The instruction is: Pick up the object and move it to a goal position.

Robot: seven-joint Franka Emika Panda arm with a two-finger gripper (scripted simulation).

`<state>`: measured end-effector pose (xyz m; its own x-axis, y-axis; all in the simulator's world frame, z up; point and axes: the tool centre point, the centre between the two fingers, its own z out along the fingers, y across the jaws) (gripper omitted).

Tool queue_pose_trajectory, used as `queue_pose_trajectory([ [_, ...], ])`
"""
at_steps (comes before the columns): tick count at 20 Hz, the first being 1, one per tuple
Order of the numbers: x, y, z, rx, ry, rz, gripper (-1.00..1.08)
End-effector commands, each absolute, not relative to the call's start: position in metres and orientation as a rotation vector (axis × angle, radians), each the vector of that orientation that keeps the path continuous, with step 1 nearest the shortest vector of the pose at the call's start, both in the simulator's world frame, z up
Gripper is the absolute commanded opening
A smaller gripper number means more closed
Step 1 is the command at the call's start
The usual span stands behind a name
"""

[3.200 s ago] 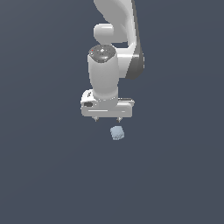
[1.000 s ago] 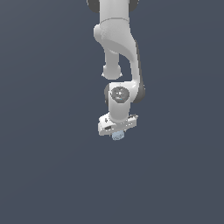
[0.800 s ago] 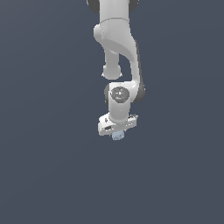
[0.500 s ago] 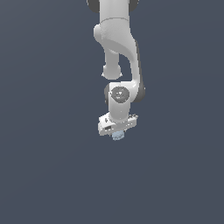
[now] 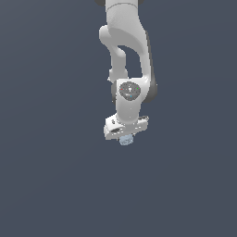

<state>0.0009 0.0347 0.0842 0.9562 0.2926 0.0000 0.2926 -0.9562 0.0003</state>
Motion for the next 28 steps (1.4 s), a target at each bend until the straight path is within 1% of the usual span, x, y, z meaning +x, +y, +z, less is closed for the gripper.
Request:
queue_pose_trajectory([
  [1, 0.003, 0.037, 0.104, 3.107, 0.465, 0.002, -1.00],
  [20, 0.024, 0.063, 0.308, 3.107, 0.467, 0.001, -1.00],
  [28, 0.034, 0.073, 0.383, 3.107, 0.466, 0.000, -1.00],
])
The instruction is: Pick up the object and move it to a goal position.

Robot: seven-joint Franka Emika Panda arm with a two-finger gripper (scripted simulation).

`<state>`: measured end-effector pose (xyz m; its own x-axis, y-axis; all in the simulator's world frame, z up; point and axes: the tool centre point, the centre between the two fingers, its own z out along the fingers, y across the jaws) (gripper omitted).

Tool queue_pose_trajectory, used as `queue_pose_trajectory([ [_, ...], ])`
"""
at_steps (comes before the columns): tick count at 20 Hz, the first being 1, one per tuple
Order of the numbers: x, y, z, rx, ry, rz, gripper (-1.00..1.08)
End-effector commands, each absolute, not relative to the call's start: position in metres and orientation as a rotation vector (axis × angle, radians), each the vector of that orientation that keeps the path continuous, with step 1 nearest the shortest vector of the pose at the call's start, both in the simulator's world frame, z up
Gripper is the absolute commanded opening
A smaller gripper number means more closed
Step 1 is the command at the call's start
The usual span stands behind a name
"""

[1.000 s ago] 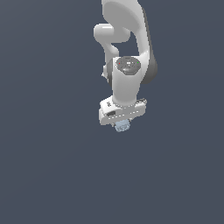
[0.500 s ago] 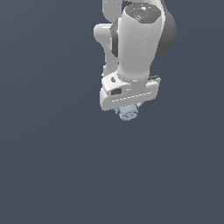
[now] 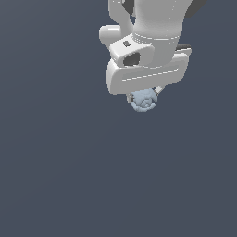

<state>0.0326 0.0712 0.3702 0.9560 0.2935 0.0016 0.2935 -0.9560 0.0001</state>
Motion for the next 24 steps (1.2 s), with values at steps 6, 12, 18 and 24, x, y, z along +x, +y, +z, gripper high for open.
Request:
queue_pose_trajectory([
  [6, 0.041, 0.078, 0.424, -3.107, -0.465, 0.000, -1.00],
  [12, 0.045, 0.081, 0.448, -3.107, -0.465, 0.000, -1.00],
  [18, 0.048, 0.083, 0.460, -3.107, -0.465, 0.000, -1.00],
  [24, 0.049, 0.083, 0.462, -3.107, -0.465, 0.000, -1.00],
])
